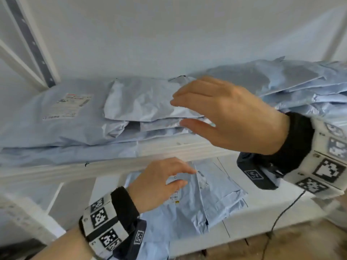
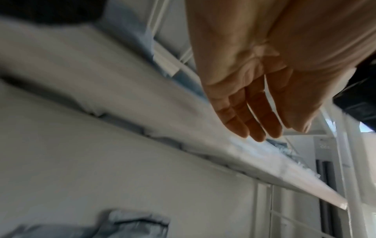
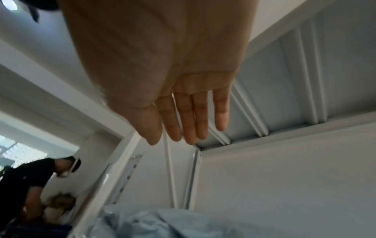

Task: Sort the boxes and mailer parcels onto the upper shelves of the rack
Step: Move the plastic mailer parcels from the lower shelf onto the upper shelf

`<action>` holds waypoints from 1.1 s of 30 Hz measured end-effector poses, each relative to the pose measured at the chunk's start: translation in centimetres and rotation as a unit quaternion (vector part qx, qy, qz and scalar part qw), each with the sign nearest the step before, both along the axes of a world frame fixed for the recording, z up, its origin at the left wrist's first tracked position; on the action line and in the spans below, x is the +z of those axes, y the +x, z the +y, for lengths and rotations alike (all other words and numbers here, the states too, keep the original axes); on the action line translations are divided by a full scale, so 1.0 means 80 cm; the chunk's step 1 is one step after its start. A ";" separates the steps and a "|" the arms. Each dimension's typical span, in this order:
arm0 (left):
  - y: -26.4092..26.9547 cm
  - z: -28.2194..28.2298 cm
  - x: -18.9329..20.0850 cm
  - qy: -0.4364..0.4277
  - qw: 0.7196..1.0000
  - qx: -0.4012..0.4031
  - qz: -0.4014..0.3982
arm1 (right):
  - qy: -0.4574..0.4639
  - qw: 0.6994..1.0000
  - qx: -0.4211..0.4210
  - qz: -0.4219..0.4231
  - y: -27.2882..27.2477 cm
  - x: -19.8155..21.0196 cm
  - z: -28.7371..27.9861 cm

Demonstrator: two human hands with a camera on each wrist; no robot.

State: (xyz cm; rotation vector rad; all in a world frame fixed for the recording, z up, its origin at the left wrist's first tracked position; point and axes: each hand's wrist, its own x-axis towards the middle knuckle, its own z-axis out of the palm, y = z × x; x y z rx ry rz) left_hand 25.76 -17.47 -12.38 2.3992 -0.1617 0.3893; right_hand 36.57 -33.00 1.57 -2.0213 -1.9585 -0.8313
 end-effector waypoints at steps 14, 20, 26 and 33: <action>-0.012 0.072 -0.302 -0.135 0.908 0.304 0.255 | -0.078 0.944 -0.082 0.311 0.055 -0.373 -0.041; 0.005 0.092 -0.341 -0.157 0.858 0.396 0.287 | -0.084 0.854 -0.229 0.459 0.128 -0.488 -0.047; 0.049 0.111 -0.349 -0.165 0.825 0.459 0.287 | -0.055 0.793 -0.269 0.545 0.181 -0.513 -0.005; 0.087 0.114 -0.353 -0.139 0.807 0.478 0.318 | -0.071 0.723 -0.288 0.623 0.221 -0.513 0.042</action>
